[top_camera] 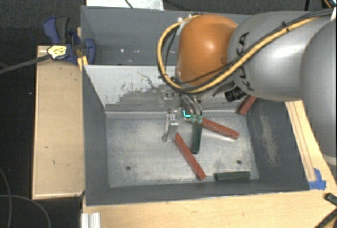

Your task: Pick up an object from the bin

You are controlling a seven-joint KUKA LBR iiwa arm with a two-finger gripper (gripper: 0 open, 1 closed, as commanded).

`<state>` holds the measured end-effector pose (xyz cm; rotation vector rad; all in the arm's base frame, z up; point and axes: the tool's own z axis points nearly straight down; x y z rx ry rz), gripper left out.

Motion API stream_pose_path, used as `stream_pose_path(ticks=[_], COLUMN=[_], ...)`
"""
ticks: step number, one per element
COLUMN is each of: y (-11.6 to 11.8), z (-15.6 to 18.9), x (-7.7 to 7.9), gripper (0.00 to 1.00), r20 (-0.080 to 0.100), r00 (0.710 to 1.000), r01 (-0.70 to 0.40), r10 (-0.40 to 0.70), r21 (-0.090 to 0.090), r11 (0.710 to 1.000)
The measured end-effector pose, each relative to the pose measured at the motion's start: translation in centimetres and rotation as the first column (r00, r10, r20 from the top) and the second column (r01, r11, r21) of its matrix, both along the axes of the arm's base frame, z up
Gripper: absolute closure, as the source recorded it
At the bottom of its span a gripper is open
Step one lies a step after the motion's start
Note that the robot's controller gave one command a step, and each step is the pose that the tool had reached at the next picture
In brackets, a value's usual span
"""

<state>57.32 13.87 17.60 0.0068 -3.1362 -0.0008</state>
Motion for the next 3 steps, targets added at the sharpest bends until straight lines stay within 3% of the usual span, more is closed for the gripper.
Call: stream_pose_path(ticks=[1,2,3], y=[-5.9,-11.5,-16.9], z=[-5.8,-10.6,-10.4], x=[-0.9,-0.9,1.0], gripper=[0.0,0.0,0.0], r20=[0.001,0.004,0.011], r00=[1.0,0.964,0.896], r01=[-0.014,-0.265,-0.445], r10=[0.014,0.265,0.445], r21=[-0.003,0.0,-0.004], r11=[1.0,0.964,0.896])
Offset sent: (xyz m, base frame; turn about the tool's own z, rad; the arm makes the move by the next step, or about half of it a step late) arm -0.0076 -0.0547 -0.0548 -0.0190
